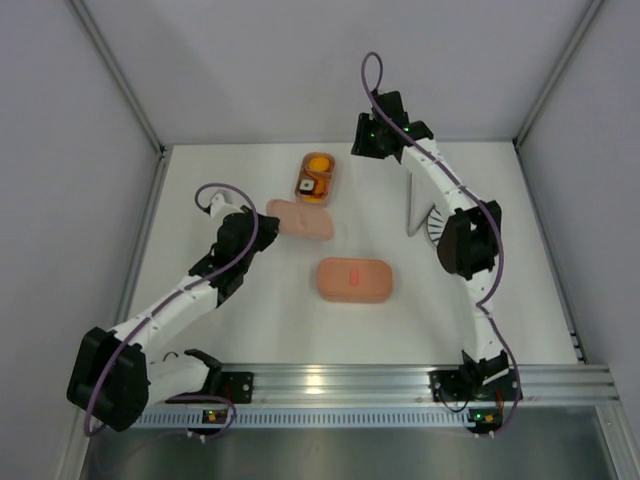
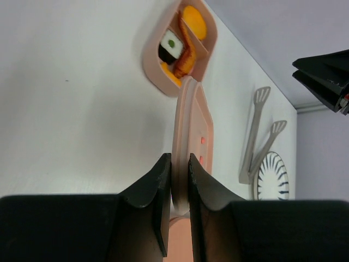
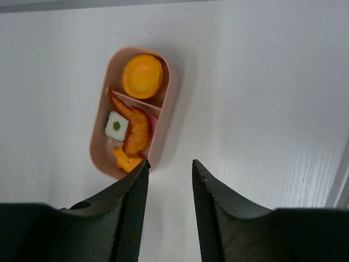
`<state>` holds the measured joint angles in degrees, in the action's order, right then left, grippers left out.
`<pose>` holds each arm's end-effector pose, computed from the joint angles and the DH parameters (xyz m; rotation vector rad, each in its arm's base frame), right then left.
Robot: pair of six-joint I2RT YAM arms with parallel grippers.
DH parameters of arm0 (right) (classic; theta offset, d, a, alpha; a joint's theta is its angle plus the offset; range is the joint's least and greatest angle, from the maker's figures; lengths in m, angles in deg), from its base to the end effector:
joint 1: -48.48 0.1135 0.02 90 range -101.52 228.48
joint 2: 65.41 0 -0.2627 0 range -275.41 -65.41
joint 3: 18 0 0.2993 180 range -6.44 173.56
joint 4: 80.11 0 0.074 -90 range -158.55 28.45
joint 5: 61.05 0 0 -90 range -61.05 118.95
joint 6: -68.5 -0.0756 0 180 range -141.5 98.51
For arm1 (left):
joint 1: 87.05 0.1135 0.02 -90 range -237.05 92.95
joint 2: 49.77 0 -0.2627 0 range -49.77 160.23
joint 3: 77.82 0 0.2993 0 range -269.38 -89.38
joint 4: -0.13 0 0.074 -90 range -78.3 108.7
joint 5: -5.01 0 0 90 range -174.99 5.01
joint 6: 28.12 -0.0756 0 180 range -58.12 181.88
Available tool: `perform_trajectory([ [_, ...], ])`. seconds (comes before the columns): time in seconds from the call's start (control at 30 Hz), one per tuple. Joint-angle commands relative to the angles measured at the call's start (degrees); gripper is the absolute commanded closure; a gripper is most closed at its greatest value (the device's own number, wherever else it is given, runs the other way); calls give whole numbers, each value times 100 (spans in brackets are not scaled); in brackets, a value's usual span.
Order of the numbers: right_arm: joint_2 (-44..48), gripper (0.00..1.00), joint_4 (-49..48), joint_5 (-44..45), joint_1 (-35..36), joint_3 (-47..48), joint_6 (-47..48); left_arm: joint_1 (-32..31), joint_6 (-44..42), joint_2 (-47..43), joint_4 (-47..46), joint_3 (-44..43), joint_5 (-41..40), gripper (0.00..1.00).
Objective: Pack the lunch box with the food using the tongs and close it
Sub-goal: Pick up the box lid from the center of the board, then move the packing box to the center of the board.
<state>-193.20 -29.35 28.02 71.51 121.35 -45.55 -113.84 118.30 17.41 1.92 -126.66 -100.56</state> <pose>0.5426 0.2320 0.2865 0.0116 2.2955 0.4524 0.3127 -0.1352 0.2109 -0.6842 1.8527 -0.7109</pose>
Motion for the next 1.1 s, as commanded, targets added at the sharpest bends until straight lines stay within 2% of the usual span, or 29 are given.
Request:
perform_trajectory([
  [0.0, -694, 63, 265, -240, -122, 746, -90, 33, -175, -345, 827, -332, -822, 100],
  [0.17, -993, 64, -771, -741, -272, 599, -415, 51, -158, -434, 1356, -719, -1605, 100],
  [0.3, -827, 65, -1370, -900, -272, -155, -521, 59, -342, -57, 1259, -1219, -2151, 100],
  [0.7, -898, 66, -1564, -1041, -281, -429, -381, 279, -553, 1701, 548, -2582, -3136, 100],
  [0.9, -713, 66, -1696, -1059, -290, -878, -293, 560, -694, 2712, -303, -3118, -3083, 100],
  [1.07, -616, 66, -1784, -1076, -307, -1106, -240, 806, -791, 3458, -551, -3689, -3057, 100],
])
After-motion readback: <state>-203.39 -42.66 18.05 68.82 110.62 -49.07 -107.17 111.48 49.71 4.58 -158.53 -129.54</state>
